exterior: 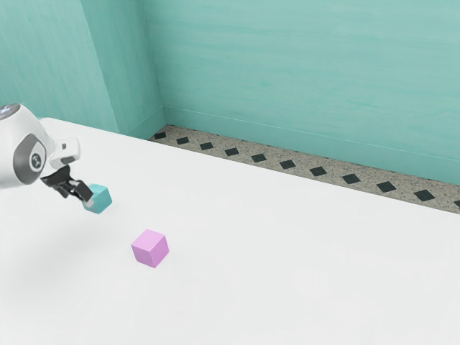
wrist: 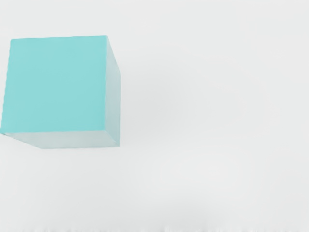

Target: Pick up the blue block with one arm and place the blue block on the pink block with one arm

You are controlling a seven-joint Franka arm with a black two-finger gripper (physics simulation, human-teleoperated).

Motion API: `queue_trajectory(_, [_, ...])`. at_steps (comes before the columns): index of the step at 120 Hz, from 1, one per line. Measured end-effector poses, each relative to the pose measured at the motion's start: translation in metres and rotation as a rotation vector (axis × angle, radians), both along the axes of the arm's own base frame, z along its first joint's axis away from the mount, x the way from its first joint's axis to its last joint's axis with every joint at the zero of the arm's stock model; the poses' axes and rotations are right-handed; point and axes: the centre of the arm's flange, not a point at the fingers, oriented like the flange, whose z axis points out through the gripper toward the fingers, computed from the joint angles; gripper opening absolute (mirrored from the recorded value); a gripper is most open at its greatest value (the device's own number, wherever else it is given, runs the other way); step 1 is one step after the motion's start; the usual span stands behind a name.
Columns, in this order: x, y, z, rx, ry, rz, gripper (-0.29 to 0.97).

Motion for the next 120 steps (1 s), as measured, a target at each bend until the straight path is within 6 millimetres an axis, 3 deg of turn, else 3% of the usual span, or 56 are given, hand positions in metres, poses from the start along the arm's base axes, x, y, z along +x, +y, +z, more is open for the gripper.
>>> queue_trajectory(29, [0.029, 0.023, -0.017, -0.009, -0.066, -0.033, 0.67])
queue_trajectory(63, [0.030, 0.051, -0.044, -0.008, -0.087, -0.026, 0.67])
queue_trajectory(91, [0.059, 0.052, -0.053, -0.015, -0.128, -0.063, 0.67])
queue_trajectory(120, [0.068, 0.053, -0.059, -0.014, -0.140, -0.085, 0.66])
